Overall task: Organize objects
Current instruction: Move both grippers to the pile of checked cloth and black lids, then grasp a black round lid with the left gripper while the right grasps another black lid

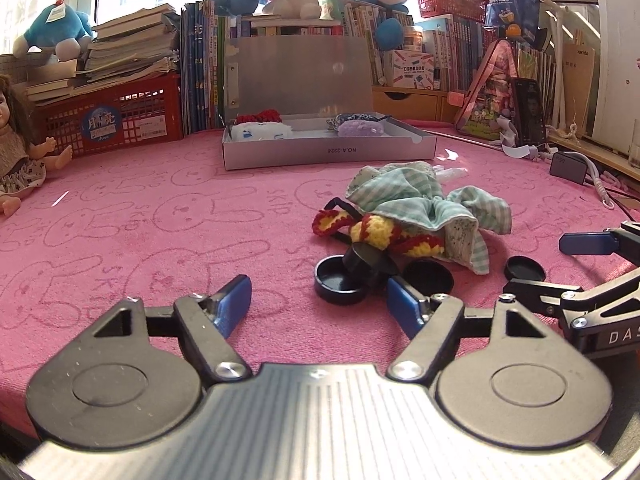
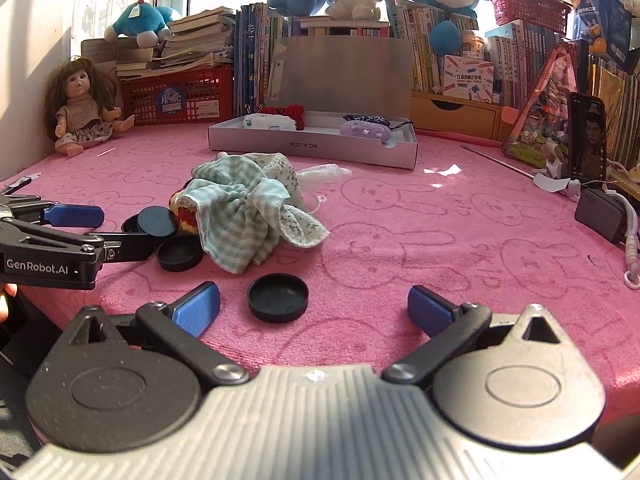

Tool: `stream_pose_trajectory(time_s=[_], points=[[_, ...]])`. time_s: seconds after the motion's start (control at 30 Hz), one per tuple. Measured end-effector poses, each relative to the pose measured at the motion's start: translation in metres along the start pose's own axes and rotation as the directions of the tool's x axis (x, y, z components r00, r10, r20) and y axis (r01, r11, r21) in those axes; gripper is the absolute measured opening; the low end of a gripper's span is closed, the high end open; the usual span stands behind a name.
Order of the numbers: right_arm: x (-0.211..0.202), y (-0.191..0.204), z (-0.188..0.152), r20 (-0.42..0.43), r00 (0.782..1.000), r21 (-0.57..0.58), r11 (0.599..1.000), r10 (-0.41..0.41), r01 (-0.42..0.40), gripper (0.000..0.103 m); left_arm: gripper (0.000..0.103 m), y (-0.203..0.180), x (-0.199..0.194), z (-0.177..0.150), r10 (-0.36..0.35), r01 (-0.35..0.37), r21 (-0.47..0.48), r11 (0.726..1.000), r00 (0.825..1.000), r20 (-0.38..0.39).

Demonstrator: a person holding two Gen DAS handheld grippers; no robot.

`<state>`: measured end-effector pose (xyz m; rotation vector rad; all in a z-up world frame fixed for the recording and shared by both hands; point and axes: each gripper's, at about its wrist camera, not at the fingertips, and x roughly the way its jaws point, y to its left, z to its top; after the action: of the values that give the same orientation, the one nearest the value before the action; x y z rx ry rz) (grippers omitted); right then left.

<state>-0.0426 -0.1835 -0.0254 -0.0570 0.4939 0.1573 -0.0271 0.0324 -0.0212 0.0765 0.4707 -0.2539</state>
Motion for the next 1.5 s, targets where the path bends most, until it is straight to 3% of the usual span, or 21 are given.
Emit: stream_pose_trajectory(time_s=[0.3,0.87,1.03,1.13,1.5], points=[[-0.006,0.001,-0.003,0.043,0.998,0.013,0.999,-0.053,0.053,0.088,0.053,0.001,0.004,0.003,0.027,-0.026,-0.018,0.999,1.0,0.012],[-0.012,0.01,-0.006,0.055,0.998,0.003,1.0,-0.02,0.02,0.056,0.052,-0.006,0.012,0.011,0.072,-0.072,-0.014,0.997,0.997,0.003],[-0.012,0.01,-0.005,0.053,0.999,0.005,1.0,-0.014,0.014,0.045,0.038,-0.006,0.009,0.012,0.066,-0.066,-0.018,0.998,0.998,0.016],[-0.011,0.009,-0.003,0.049,0.999,0.009,1.0,-0.009,0.009,0.038,0.038,-0.005,0.006,0.014,0.065,-0.065,-0.021,0.998,0.998,0.025],[-0.013,0.001,0.007,0.068,0.998,0.034,0.999,-0.009,0.007,0.037,0.038,-0.005,-0.005,0.024,0.049,-0.048,-0.02,0.999,0.997,0.067]])
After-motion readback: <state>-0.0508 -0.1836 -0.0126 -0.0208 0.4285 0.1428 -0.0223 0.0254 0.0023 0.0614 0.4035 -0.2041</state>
